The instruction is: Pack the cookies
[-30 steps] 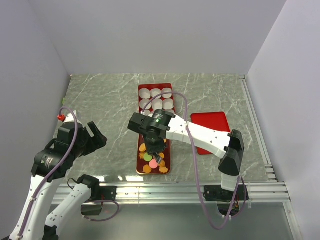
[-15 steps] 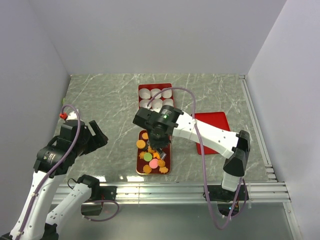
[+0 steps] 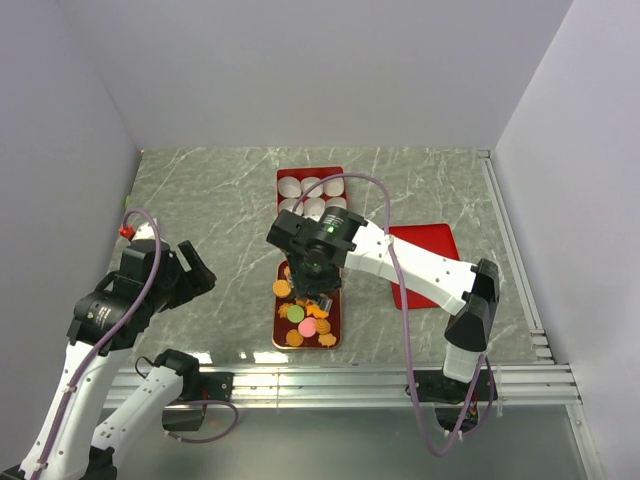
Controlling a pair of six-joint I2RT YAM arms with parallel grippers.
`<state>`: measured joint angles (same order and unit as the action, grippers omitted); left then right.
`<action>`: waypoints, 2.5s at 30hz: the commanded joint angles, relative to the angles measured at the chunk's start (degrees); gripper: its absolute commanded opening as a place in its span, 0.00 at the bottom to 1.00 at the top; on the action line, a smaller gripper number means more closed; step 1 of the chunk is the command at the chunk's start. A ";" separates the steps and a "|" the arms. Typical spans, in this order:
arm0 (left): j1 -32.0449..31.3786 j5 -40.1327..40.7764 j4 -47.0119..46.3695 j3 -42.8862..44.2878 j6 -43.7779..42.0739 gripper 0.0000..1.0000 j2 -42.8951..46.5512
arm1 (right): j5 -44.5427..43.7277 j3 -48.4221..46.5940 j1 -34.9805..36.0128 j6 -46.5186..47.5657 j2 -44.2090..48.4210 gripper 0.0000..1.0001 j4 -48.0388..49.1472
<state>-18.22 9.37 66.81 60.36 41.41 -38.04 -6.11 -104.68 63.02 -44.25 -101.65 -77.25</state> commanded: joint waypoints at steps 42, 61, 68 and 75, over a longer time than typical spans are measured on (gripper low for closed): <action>-0.15 1.09 -0.36 -0.33 -1.24 0.83 1.92 | -4.70 -6.58 -2.91 5.32 -12.44 0.42 -2.64; -0.15 0.39 -0.71 -0.59 -1.51 0.83 1.66 | -7.52 0.35 -4.75 3.73 0.65 0.50 -5.28; -0.15 0.30 -0.71 -0.59 -1.59 0.82 1.39 | -5.41 1.41 -1.86 2.59 1.98 0.59 -4.66; -0.15 0.48 -0.36 -0.42 -1.42 0.83 1.74 | -3.56 0.45 2.28 0.66 -1.01 0.61 -3.61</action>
<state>-18.22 10.33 67.16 60.10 40.97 -36.58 -10.04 -103.70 63.96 -41.80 -101.93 -77.49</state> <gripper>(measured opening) 0.827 0.605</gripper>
